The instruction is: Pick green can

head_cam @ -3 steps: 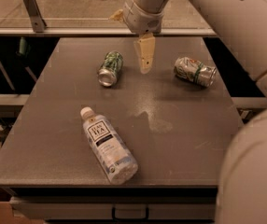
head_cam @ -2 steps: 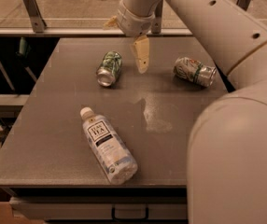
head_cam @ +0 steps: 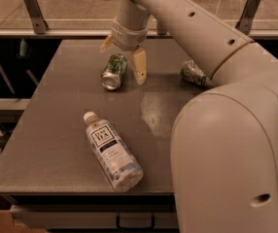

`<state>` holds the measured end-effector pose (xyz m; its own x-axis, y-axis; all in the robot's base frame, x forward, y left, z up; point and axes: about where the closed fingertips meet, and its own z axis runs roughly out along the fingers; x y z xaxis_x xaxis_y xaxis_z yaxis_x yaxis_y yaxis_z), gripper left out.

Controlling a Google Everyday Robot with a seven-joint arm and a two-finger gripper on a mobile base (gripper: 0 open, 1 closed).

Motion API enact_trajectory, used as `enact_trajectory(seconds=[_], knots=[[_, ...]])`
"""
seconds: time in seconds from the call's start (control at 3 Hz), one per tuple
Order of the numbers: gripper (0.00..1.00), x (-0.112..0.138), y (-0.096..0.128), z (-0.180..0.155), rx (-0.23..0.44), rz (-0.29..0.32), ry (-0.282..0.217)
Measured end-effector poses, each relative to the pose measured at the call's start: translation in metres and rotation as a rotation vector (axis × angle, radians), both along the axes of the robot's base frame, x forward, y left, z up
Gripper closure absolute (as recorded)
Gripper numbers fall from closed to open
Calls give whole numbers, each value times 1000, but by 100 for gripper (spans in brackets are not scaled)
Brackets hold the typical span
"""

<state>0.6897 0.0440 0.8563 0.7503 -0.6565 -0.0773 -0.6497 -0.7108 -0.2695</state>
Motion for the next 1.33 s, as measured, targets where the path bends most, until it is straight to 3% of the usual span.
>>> enact_trajectory(seconds=[0.67,1.0,1.33], knots=[[61,-9,22,-16,-27,44,46],[83,-14,23,18,29,3,22],[100,-35,16,68,150,-71,0]])
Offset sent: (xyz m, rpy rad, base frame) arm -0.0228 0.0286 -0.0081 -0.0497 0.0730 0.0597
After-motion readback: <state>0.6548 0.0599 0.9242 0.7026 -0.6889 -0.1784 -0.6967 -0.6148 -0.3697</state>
